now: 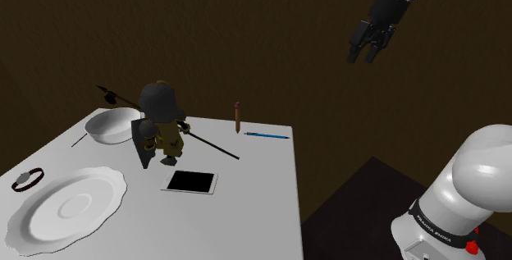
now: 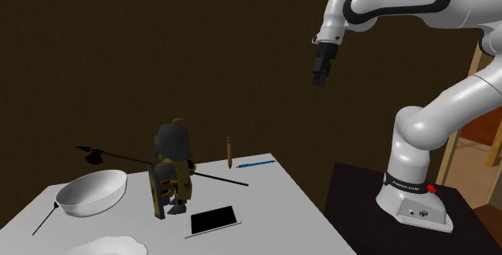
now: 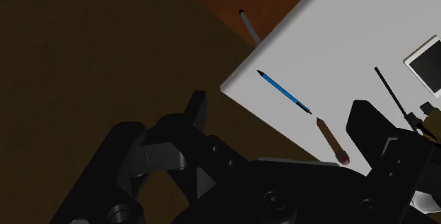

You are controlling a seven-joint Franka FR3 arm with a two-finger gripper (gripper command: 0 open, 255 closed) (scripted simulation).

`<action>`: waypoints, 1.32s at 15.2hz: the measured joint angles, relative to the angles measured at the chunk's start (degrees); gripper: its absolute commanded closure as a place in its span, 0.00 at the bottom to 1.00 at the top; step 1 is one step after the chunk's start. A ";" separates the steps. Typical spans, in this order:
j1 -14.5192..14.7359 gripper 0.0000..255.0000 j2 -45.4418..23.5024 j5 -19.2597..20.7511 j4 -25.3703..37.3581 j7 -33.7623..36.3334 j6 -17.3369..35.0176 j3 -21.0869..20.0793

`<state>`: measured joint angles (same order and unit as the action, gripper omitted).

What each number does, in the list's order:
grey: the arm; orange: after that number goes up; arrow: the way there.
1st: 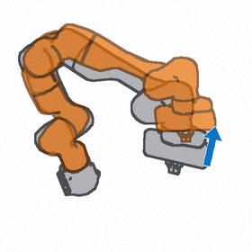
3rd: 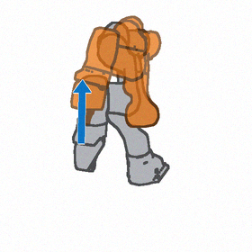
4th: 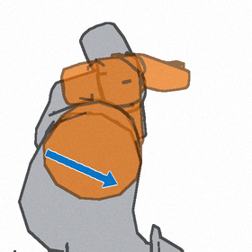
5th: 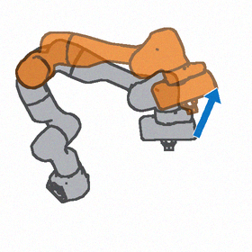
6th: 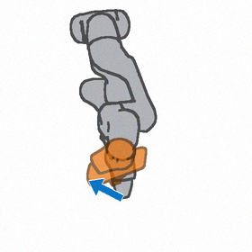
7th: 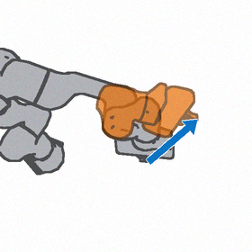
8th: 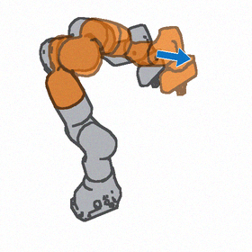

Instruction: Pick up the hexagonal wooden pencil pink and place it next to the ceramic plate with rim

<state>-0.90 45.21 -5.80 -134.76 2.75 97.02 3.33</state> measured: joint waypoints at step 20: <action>4.14 0.00 -36.91 1.48 17.12 9.53 16.13 -11.18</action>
<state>3.24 8.31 -4.32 -117.64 12.28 113.15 -7.85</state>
